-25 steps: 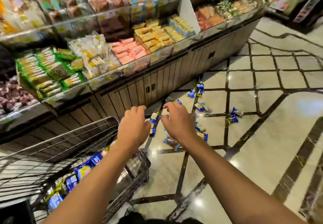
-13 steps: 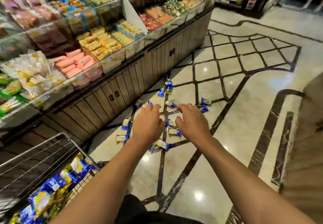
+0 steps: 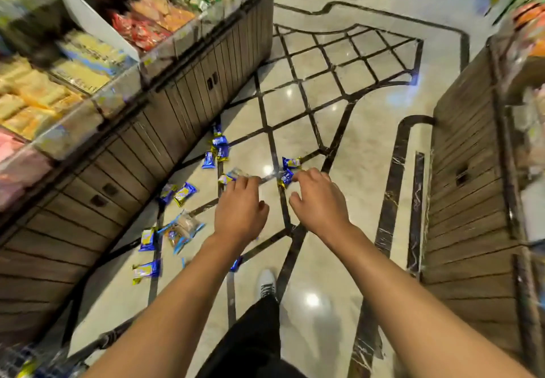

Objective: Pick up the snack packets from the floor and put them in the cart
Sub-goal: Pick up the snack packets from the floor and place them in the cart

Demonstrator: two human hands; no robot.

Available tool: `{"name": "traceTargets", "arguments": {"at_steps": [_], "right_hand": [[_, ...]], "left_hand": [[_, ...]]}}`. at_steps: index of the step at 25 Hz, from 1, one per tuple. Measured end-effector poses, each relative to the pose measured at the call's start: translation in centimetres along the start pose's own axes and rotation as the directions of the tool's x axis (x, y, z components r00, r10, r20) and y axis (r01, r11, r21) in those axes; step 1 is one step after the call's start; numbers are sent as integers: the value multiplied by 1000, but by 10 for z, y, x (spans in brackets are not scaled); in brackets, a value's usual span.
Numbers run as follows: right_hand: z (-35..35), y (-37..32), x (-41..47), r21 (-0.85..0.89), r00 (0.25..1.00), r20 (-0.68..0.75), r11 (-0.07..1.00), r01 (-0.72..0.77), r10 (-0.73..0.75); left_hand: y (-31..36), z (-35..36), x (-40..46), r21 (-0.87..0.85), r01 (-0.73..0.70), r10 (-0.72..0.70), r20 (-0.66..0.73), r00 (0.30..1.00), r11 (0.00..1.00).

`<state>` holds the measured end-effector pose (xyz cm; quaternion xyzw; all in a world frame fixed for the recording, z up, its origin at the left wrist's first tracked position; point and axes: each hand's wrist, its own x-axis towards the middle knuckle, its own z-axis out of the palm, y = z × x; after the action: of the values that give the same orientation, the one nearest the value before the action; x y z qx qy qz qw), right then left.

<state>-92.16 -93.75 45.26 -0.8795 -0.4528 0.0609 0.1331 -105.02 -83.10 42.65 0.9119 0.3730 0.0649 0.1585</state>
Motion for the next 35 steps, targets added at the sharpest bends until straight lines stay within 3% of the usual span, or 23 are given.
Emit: {"name": "traceTargets", "arguments": {"at_steps": [9, 14, 24, 29, 35], "right_hand": [[-20, 87, 137, 57, 986, 37, 984, -167, 165], [-35, 156, 214, 39, 987, -13, 987, -158, 159], [-58, 290, 358, -131, 972, 99, 965, 226, -214], [-62, 317, 418, -145, 945, 135, 937, 317, -299], [-41, 318, 501, -140, 914, 183, 910, 390, -363]], "left_hand": [[77, 42, 179, -198, 6, 12, 89, 996, 980], [111, 61, 254, -171, 33, -19, 88, 996, 985], [206, 95, 378, 233, 134, -166, 121, 979, 963], [232, 101, 425, 244, 217, -249, 110, 962, 945], [209, 117, 500, 211, 331, -354, 87, 931, 920]]}}
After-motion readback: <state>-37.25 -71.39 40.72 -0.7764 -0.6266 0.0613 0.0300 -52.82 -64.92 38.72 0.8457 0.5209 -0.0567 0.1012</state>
